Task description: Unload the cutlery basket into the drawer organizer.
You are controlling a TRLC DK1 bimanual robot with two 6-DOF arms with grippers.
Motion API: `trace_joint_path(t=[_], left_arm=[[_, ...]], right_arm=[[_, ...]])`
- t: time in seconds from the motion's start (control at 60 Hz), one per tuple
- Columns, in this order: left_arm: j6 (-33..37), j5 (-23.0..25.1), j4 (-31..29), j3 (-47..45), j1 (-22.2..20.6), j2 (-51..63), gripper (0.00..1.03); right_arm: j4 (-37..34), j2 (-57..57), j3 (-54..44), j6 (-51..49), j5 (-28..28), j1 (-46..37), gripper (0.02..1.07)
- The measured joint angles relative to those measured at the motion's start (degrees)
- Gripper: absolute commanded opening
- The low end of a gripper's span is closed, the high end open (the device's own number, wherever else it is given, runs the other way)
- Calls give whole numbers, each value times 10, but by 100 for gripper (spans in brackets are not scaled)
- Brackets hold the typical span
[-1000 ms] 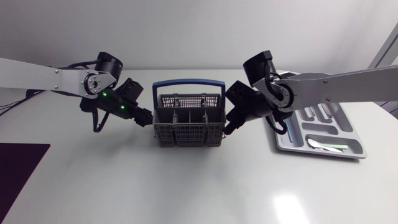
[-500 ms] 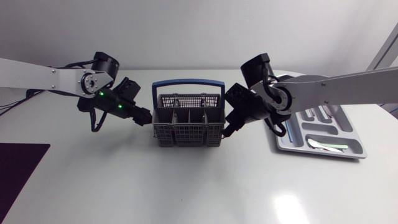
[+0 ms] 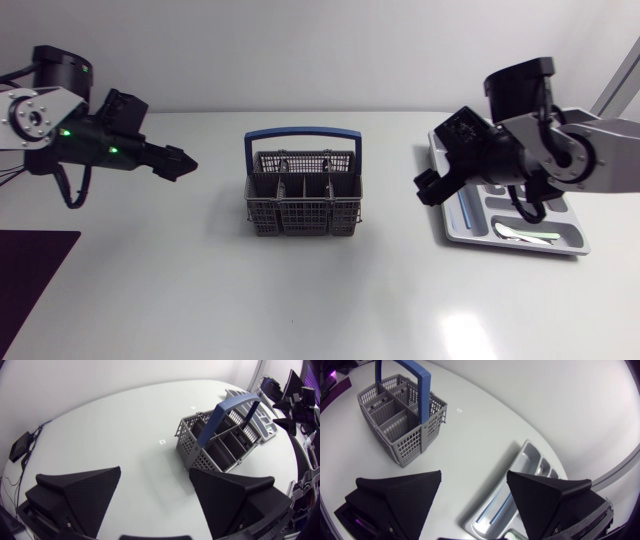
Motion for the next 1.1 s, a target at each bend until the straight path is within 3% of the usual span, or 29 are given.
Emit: trace_joint_path(t=[0.333, 0.7, 1.1], left_arm=[[2, 0, -23, -69, 13, -148, 99], [-14, -9, -12, -163, 22, -289, 99], [-16, -11, 54, -302, 44, -472, 99]], right_arm=[[-12, -177, -81, -6, -27, -82, 102], [-11, -395, -155, 1, -28, -114, 102], [-6, -558, -254, 35, -28, -119, 102]])
